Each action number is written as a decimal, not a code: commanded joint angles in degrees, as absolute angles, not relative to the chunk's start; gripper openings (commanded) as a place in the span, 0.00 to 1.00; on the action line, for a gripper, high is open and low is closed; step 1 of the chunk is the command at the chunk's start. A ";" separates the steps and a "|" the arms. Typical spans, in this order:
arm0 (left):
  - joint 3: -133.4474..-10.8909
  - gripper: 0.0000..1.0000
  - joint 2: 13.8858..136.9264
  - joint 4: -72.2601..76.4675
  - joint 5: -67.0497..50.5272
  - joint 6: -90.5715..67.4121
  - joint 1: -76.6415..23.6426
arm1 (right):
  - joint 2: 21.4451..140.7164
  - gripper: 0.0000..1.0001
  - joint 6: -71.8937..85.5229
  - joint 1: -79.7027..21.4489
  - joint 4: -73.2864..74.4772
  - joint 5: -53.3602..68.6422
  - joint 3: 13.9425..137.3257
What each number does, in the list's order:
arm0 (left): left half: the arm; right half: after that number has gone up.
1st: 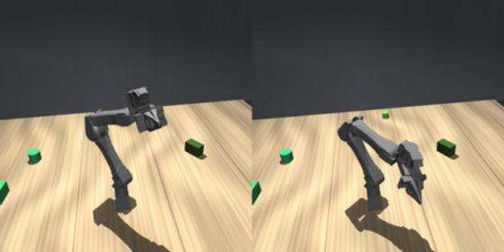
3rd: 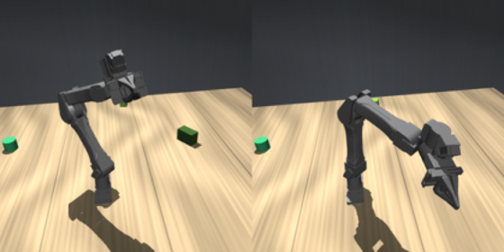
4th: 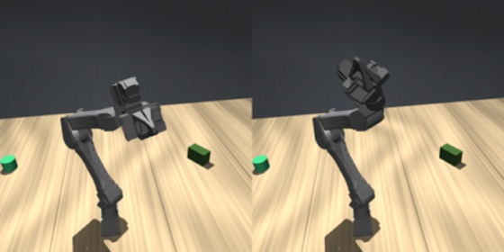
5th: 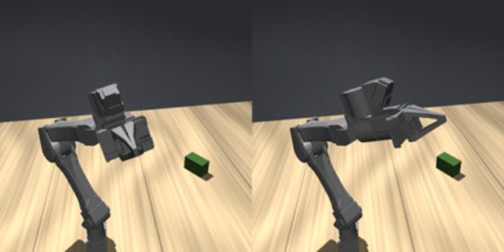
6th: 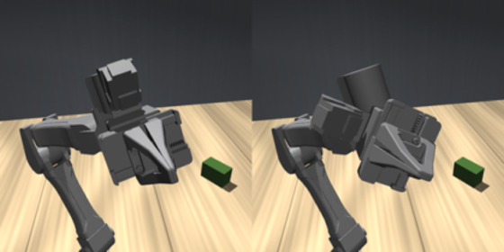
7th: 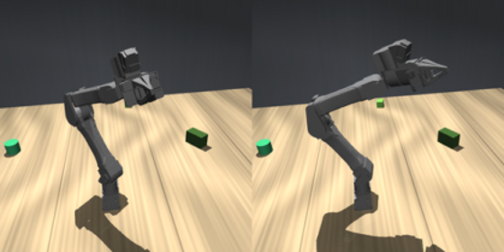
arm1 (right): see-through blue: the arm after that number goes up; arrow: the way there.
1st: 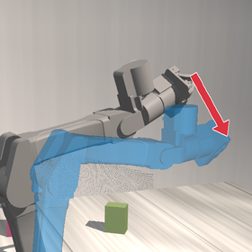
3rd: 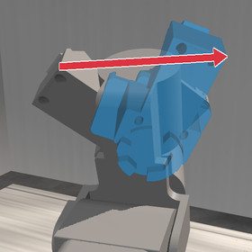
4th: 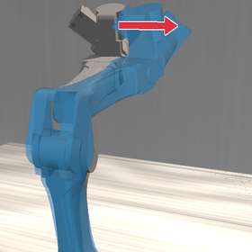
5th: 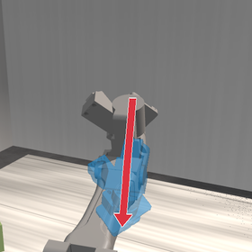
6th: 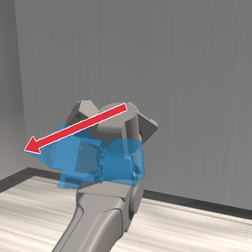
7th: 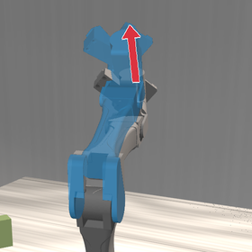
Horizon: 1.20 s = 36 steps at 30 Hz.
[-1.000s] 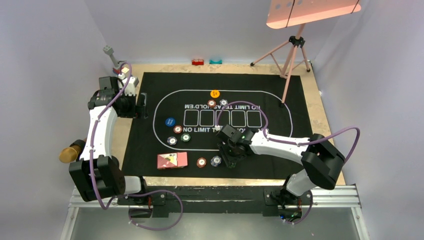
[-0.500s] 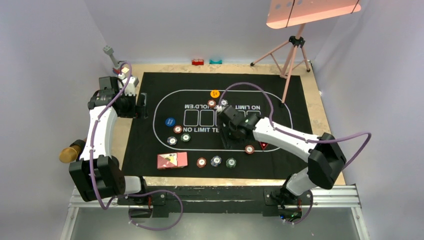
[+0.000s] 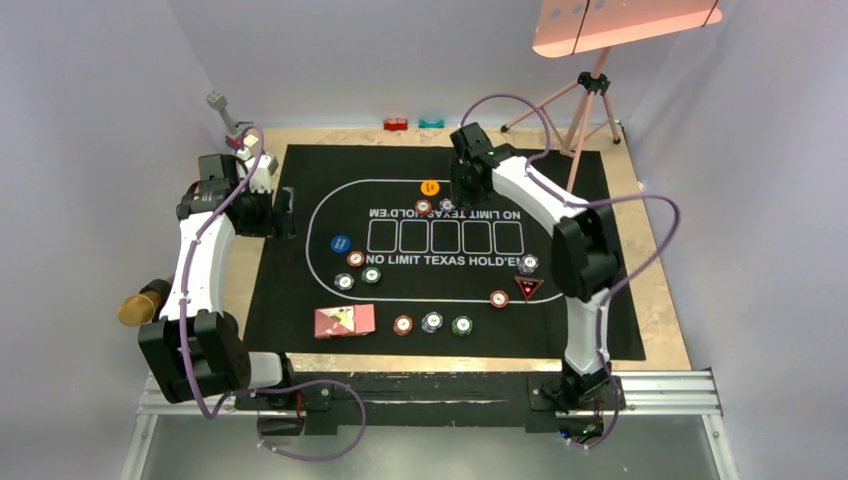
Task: Distribute texas hold em gaming equipment
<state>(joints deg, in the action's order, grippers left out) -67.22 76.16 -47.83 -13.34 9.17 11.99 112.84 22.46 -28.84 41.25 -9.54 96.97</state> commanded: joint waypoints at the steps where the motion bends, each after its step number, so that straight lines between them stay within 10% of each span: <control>1: -66.83 1.00 74.97 -46.82 -14.50 9.42 12.52 | 120.80 0.08 20.71 -25.53 42.13 -10.81 107.73; 21: -66.71 1.00 75.41 -46.49 -14.17 9.64 12.51 | 138.89 0.11 21.35 -21.85 42.93 -6.70 123.82; 29: -66.53 1.00 75.41 -46.41 -14.32 9.59 12.54 | 138.61 0.52 21.58 -21.80 43.59 -6.41 123.47; 36: -66.53 1.00 75.32 -46.48 -14.44 9.49 12.51 | 134.42 0.67 21.14 -21.88 44.38 -8.22 124.78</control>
<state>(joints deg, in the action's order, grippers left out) -66.72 76.16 -47.64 -13.50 9.15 11.99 139.33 21.76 -21.85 43.00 -6.50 121.80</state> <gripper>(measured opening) 0.995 0.652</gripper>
